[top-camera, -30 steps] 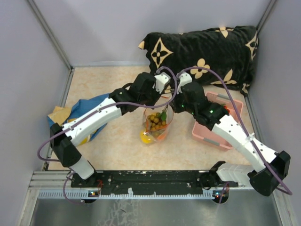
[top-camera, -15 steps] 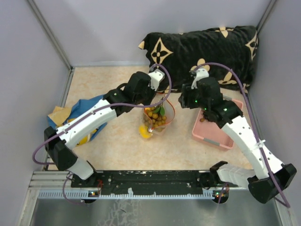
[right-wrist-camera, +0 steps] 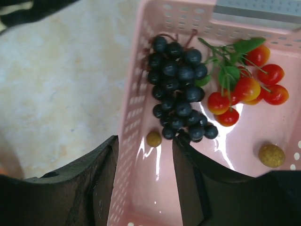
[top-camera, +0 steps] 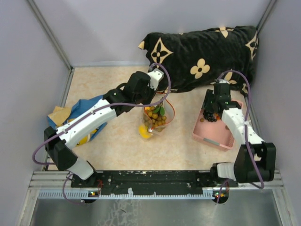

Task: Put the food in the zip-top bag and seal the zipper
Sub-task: Pick up the fake fruit from the bin.

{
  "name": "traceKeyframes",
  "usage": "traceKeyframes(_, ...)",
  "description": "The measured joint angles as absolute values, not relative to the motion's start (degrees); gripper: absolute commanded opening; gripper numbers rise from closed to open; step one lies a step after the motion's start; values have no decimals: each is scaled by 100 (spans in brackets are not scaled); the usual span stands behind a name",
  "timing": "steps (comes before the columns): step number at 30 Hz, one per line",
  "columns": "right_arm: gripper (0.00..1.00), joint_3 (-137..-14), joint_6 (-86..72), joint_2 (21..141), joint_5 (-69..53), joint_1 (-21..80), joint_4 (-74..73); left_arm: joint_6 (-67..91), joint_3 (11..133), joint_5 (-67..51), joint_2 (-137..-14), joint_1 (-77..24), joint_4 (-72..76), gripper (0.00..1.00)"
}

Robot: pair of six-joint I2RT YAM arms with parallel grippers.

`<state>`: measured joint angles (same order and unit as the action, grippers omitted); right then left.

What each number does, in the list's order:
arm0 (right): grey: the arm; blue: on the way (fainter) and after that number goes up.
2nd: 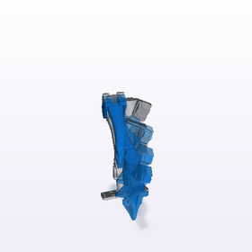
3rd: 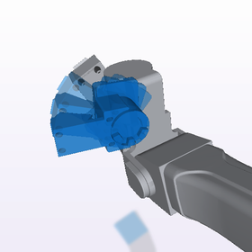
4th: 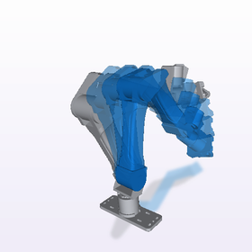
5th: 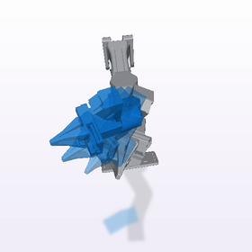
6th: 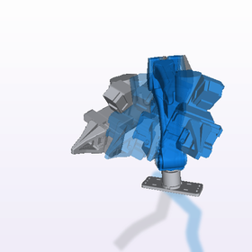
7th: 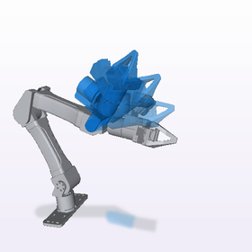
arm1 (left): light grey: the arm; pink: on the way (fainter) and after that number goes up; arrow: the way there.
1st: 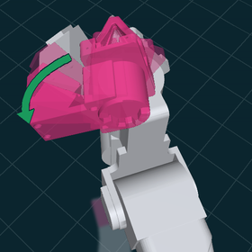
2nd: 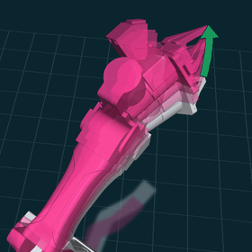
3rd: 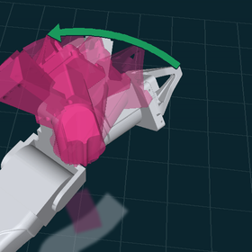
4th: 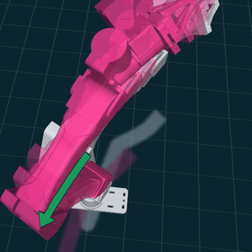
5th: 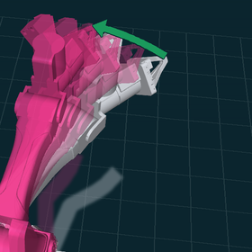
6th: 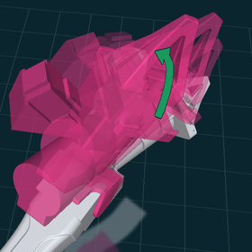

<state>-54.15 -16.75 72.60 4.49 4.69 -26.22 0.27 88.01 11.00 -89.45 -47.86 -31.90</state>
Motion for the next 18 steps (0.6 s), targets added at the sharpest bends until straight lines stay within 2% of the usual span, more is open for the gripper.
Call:
traceKeyframes(6,49,-5183,-1761,8038,486,-73,-1791,47,8801,1098,-8945,-4783,-3194,0)
traceKeyframes(18,56,-5177,-1758,9159,285,-211,-906,110,8801,1087,-8945,-4772,-3199,0)
